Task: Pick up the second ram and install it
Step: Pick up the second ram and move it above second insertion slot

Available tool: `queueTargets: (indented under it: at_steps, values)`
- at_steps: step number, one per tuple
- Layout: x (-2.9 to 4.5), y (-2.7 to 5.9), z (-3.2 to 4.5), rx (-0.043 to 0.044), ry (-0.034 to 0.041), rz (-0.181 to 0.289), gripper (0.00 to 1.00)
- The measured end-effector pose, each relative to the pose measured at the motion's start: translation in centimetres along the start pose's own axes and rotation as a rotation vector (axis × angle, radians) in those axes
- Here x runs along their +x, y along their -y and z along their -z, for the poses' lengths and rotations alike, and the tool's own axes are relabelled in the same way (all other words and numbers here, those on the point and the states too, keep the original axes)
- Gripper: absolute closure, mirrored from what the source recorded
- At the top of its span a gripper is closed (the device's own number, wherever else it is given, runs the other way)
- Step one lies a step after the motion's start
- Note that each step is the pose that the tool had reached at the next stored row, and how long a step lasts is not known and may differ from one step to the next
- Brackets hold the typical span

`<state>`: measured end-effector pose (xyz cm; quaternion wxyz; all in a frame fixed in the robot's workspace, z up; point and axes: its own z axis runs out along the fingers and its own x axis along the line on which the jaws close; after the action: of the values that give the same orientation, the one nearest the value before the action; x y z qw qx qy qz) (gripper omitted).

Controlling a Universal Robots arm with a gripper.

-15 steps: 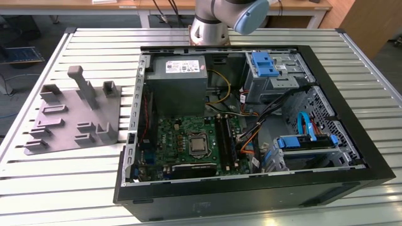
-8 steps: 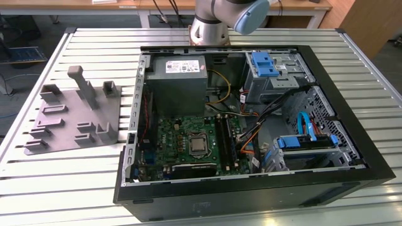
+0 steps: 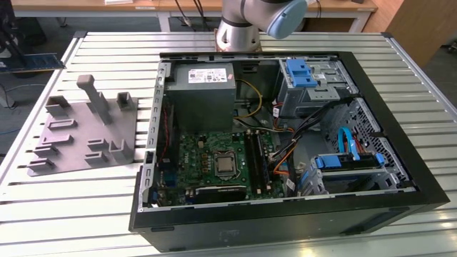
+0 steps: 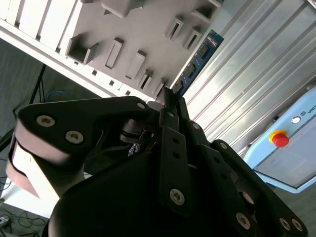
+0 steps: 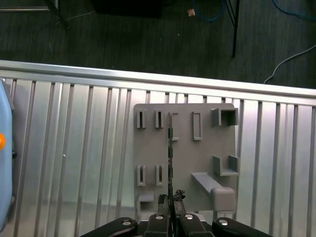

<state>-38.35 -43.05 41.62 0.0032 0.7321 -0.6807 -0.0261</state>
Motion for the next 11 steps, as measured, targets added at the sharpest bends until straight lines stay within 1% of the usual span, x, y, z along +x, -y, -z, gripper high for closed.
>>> queueTargets:
  at_steps: [11]
  values:
    - [0.18,2.52,0.11,0.0,0.0,0.0,0.86]
